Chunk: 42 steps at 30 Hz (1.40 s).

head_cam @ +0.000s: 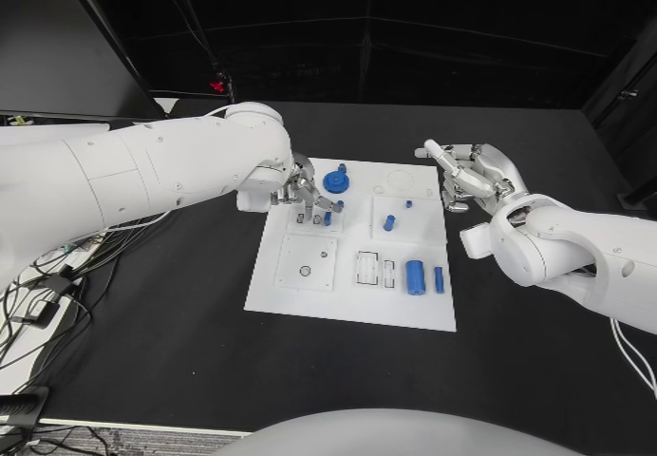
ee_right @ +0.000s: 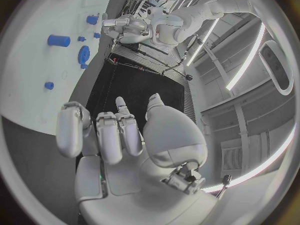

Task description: Assemble the parts on the task board

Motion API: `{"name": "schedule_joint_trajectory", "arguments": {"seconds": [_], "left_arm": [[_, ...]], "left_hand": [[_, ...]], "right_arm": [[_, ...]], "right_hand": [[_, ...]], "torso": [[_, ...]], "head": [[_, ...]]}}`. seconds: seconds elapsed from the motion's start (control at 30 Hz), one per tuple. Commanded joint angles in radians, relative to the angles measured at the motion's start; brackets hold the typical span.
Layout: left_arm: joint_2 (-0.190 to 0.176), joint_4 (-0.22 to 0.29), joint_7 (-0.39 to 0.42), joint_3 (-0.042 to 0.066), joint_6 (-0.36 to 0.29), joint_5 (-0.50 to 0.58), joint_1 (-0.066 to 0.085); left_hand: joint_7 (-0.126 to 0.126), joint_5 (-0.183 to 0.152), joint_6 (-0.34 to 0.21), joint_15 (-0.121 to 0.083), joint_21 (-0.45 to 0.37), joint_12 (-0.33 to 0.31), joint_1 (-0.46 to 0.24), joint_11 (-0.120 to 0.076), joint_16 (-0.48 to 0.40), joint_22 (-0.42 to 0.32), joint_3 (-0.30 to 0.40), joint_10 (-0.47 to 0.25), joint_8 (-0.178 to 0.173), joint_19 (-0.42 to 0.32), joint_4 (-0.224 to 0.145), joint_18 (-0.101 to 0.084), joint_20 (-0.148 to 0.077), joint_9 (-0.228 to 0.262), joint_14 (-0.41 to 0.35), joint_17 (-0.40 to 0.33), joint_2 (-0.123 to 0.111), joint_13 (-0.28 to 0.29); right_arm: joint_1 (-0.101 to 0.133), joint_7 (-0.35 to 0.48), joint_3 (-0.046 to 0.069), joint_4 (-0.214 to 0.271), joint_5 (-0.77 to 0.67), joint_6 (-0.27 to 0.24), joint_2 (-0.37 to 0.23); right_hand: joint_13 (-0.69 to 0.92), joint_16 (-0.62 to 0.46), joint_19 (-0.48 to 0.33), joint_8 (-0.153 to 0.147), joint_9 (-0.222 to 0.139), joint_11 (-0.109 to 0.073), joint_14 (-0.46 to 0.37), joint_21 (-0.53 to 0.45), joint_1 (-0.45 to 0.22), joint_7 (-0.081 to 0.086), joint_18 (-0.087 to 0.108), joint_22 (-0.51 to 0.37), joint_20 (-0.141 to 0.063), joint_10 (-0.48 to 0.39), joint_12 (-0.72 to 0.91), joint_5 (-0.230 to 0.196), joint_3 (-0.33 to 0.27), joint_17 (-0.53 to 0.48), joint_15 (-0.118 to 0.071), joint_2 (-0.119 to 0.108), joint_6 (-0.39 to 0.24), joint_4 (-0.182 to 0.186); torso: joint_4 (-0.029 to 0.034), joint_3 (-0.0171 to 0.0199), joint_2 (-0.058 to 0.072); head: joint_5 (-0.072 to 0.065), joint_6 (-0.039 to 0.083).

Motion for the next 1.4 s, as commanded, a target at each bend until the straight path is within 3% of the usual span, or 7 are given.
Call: {"name": "schedule_joint_trajectory", "arguments": {"seconds": [0.03,0.2,0.63,0.9,1.4], "left_arm": [[0.005,-0.014,-0.008,0.001,0.006,-0.010,-0.005],[0.014,-0.031,0.011,0.001,0.006,-0.012,-0.011],[0.051,-0.069,0.036,0.001,0.004,-0.014,-0.019],[0.076,-0.080,0.043,0.001,0.021,-0.013,-0.026],[0.088,-0.093,0.025,0.001,0.045,-0.013,-0.031]], "left_hand": [[0.000,-0.001,0.009,-0.007,0.003,0.003,0.001,-0.006,0.001,0.263,-0.008,0.103,-0.004,0.104,-0.001,-0.006,-0.010,0.002,0.107,0.263,0.011,0.263],[-0.001,0.002,0.013,-0.008,0.003,0.003,0.012,-0.006,0.001,0.263,-0.007,0.103,-0.011,0.104,-0.002,-0.006,-0.010,0.005,0.107,0.263,0.016,0.263],[-0.001,0.004,0.017,-0.009,0.003,0.003,0.021,-0.007,0.001,0.263,-0.008,0.103,-0.017,0.104,-0.002,-0.006,-0.011,0.009,0.107,0.263,0.022,0.263],[-0.002,0.008,0.019,-0.010,0.003,0.003,0.037,-0.007,0.001,0.263,-0.008,0.103,-0.026,0.104,-0.003,-0.006,-0.012,0.015,0.107,0.263,0.028,0.263],[-0.001,0.017,0.018,-0.010,0.003,0.003,0.066,-0.007,0.001,0.263,-0.007,0.103,-0.043,0.104,-0.002,-0.006,-0.013,0.027,0.107,0.263,0.042,0.263]], "right_arm": [[0.001,0.002,0.000,0.002,0.002,0.004,0.002],[0.001,0.001,0.000,0.001,0.002,0.002,0.002],[0.001,-0.008,0.000,-0.003,0.002,0.001,0.007],[0.001,-0.011,0.000,-0.003,0.002,0.001,0.008],[0.001,-0.014,0.000,0.000,0.002,0.000,0.006]], "right_hand": [[0.261,0.002,-0.003,0.006,0.001,-0.005,0.108,-0.006,-0.001,0.001,0.016,0.171,-0.005,0.104,0.000,0.003,-0.005,0.263,-0.006,0.012,-0.008,0.000],[0.261,0.002,-0.004,0.007,0.001,-0.004,0.108,-0.008,0.001,0.002,0.017,0.171,-0.005,0.104,0.000,0.004,-0.005,0.263,-0.006,0.014,-0.009,0.001],[0.261,0.002,-0.004,0.007,0.001,-0.004,0.108,-0.009,0.002,0.002,0.017,0.170,-0.005,0.104,0.000,0.004,-0.006,0.263,-0.006,0.016,-0.010,0.001],[0.261,0.002,-0.004,0.007,0.001,-0.004,0.108,-0.008,0.003,0.003,0.017,0.170,-0.005,0.104,0.000,0.005,-0.006,0.263,-0.006,0.017,-0.011,0.001],[0.261,0.002,-0.004,0.008,0.001,-0.003,0.108,-0.008,0.003,0.003,0.017,0.171,-0.005,0.104,0.000,0.005,-0.006,0.263,-0.006,0.018,-0.011,0.001]], "torso": [[-0.0006,-0.0006,0.000],[0.0022,0.0002,0.000],[-0.0014,-0.0005,0.000],[0.0001,0.0002,-0.001],[0.0017,-0.0007,-0.001]], "head": [[0.000,-0.002],[0.000,-0.004],[-0.006,-0.014],[-0.011,-0.018],[-0.018,-0.025]]}}
